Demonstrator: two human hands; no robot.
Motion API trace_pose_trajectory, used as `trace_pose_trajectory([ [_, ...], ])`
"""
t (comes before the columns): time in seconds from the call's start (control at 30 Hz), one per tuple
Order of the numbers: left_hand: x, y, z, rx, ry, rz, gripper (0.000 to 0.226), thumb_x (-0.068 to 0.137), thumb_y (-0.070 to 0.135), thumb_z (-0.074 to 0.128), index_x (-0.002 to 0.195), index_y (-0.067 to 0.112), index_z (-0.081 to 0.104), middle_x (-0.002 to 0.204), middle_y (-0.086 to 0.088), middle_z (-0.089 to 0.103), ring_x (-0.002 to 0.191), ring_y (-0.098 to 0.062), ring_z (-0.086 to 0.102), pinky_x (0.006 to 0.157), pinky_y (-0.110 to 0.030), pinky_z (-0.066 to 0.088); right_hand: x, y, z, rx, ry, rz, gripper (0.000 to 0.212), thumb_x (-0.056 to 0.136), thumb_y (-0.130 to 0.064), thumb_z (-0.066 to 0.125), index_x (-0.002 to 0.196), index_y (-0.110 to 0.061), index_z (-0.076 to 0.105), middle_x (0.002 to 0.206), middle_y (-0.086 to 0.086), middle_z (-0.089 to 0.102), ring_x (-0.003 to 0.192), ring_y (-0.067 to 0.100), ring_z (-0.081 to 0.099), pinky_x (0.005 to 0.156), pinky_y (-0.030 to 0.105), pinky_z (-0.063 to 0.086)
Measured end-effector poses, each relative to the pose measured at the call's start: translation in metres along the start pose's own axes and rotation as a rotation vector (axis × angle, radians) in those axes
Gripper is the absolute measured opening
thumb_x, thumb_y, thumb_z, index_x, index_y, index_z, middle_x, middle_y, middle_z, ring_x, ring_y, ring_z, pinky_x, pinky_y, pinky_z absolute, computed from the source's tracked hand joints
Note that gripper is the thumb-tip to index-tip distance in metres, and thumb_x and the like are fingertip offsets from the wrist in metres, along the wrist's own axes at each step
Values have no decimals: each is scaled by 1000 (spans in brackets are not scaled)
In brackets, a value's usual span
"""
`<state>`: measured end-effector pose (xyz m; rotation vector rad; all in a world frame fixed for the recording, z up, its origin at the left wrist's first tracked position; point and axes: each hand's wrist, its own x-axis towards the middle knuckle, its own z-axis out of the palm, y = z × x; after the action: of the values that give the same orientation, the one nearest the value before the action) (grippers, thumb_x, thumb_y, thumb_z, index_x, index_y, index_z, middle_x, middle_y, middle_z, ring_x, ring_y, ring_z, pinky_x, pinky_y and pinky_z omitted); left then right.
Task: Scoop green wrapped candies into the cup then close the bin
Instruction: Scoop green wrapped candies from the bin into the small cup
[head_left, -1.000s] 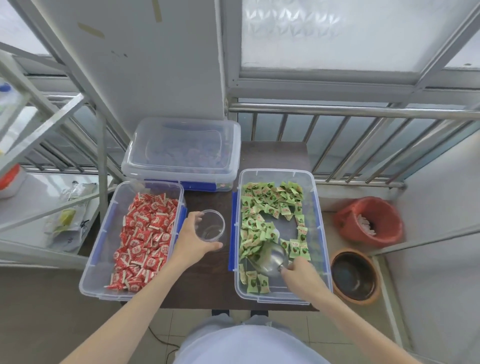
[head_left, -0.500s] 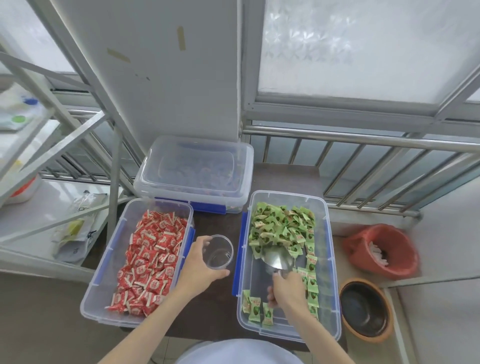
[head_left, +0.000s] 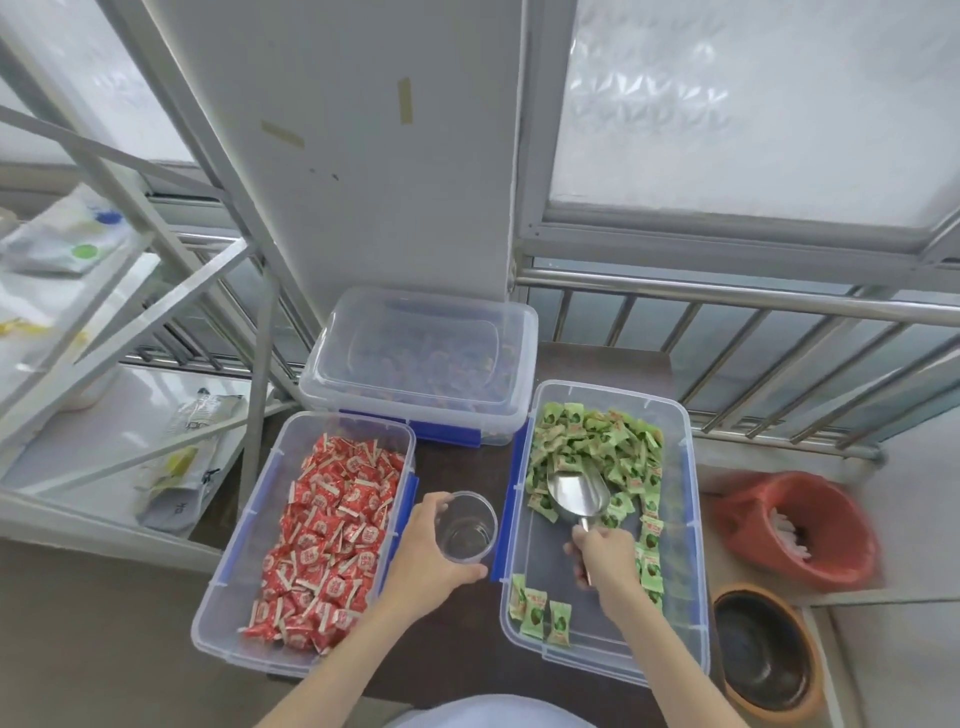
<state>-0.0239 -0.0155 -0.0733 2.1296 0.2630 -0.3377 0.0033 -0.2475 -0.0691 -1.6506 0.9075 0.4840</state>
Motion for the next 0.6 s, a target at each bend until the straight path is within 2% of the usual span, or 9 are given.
trace_pose_trajectory([
  [0.17, 0, 2, -1, 3, -19, 0, 87, 56, 34, 93, 124, 45, 39, 128, 19, 47, 119, -6, 51, 98, -22, 46, 11, -5, 10, 67, 3, -4, 25, 97, -9, 55, 74, 0, 62, 69, 16, 60, 37, 16, 40, 36, 20, 29],
  [0.3, 1, 1, -1, 3, -20, 3, 87, 56, 34, 93, 124, 44, 39, 127, 20, 47, 118, -5, 52, 96, -20, 45, 10, -8, 9, 171, 23, 15, 25, 97, -8, 56, 72, -12, 57, 70, 10, 61, 45, 15, 38, 40, 21, 28],
  [0.4, 0, 1, 0, 14, -16, 3, 86, 58, 34, 92, 125, 45, 38, 128, 19, 46, 118, -6, 51, 94, -19, 44, 7, -14, 14, 230, 33, 11, 23, 97, -8, 56, 76, -1, 61, 64, 11, 53, 45, 15, 33, 42, 23, 25],
  [0.47, 0, 1, 1, 10, -17, 3, 86, 59, 34, 92, 125, 45, 38, 128, 19, 46, 118, -6, 51, 94, -18, 43, 6, -20, 18, 233, 44, -16, 26, 97, -10, 56, 72, -1, 58, 59, 11, 45, 44, 16, 32, 39, 24, 24],
  [0.6, -1, 0, -1, 6, -25, 7, 86, 58, 34, 92, 125, 44, 39, 128, 19, 47, 119, -5, 51, 98, -22, 45, 8, -32, 21, -178, 195, -190, 39, 93, -11, 50, 56, -9, 37, 58, 10, 44, 45, 18, 34, 45, 25, 24],
])
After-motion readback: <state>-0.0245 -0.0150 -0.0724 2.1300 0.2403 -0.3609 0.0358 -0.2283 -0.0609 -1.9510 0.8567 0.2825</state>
